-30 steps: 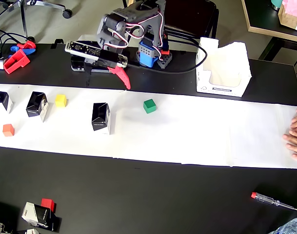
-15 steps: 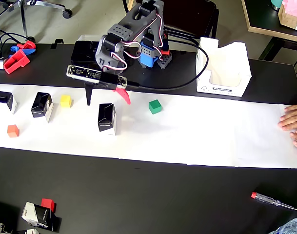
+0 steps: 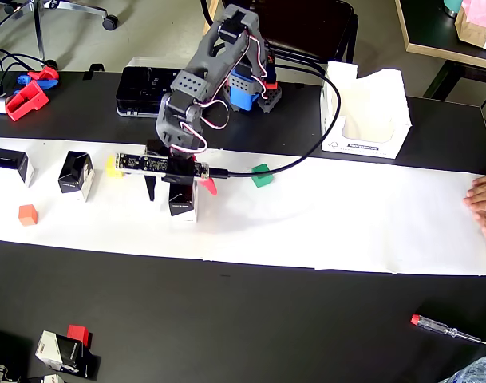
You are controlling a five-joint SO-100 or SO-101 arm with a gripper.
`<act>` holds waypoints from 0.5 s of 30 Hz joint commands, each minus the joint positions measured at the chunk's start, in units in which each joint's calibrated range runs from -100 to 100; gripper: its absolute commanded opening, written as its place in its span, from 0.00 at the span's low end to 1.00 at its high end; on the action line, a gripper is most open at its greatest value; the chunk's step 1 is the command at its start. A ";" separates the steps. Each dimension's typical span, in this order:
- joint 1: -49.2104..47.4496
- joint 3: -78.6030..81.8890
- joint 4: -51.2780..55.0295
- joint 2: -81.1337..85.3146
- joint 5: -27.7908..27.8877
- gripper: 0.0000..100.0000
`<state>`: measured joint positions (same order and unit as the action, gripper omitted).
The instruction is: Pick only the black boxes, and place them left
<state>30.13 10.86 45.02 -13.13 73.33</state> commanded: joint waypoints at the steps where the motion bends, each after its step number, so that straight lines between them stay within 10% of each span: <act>1: -2.81 -1.28 -1.38 0.05 -3.12 0.41; 15: -8.35 6.61 -1.30 -0.11 -5.44 0.18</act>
<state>22.57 15.36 44.26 -14.85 67.72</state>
